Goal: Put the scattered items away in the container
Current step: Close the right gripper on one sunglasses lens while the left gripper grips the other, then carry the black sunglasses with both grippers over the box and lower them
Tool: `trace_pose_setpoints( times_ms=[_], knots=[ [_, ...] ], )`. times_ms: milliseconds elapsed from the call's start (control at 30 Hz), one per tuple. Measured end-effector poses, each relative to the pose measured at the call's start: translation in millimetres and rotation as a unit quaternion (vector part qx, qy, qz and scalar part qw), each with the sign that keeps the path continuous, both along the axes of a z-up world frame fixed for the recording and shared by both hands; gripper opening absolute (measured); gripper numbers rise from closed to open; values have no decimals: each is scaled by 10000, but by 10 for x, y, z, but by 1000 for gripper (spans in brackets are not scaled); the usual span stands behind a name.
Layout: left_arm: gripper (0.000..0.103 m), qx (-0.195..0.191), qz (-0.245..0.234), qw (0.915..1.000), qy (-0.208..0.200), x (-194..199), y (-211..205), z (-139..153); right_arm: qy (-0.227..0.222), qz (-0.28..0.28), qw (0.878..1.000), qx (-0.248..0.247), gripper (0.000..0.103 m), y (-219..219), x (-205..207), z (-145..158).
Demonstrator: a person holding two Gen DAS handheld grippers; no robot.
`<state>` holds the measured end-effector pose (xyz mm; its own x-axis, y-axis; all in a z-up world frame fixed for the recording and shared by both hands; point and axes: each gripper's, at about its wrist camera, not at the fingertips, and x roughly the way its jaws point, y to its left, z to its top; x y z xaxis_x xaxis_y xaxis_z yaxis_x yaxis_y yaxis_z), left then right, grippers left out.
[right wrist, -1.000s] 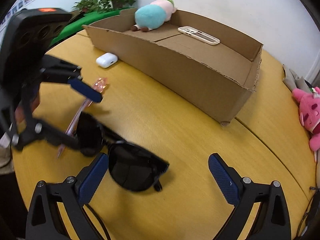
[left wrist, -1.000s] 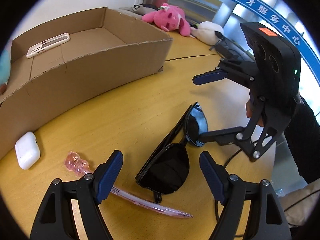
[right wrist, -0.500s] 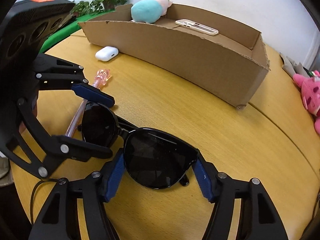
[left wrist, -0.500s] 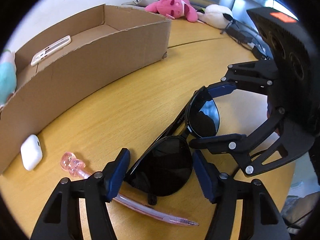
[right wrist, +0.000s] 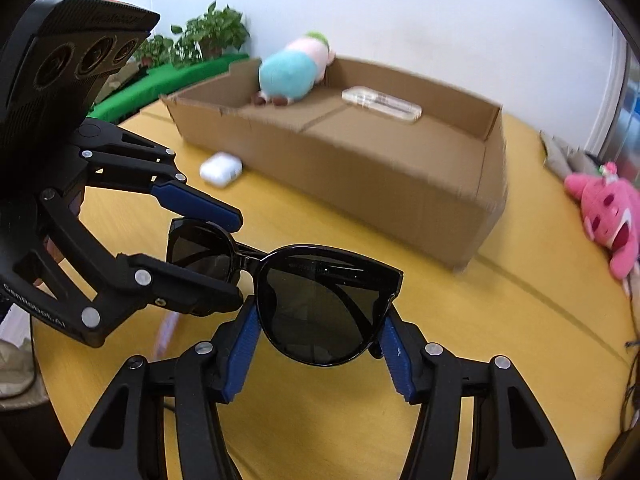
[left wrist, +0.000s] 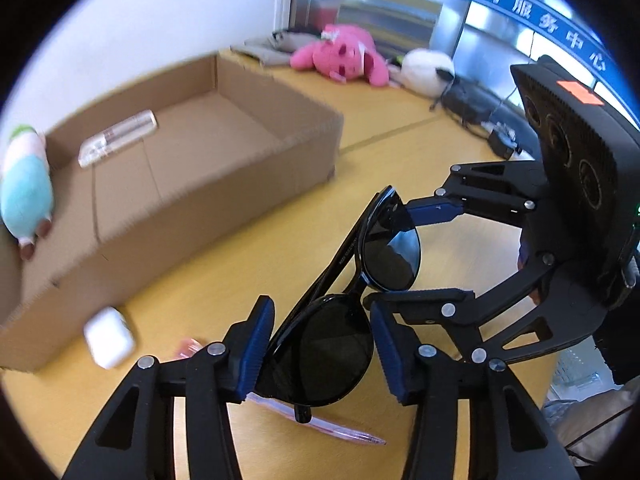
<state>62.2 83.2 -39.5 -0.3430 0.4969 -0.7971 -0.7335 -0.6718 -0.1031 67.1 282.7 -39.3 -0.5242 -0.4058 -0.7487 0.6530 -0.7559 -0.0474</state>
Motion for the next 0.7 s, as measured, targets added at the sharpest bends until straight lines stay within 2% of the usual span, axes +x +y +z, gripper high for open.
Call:
trace_pose_setpoints(
  times_ms=[400, 700],
  knots=[
    [47, 246, 262, 9964, 773, -333, -383, 845, 898, 164, 9957, -160, 62, -458, -220, 755],
    [46, 280, 504, 9911, 1198, -720, -683, 1350, 1244, 254, 9913, -341, 62, -865, -592, 1216]
  ],
)
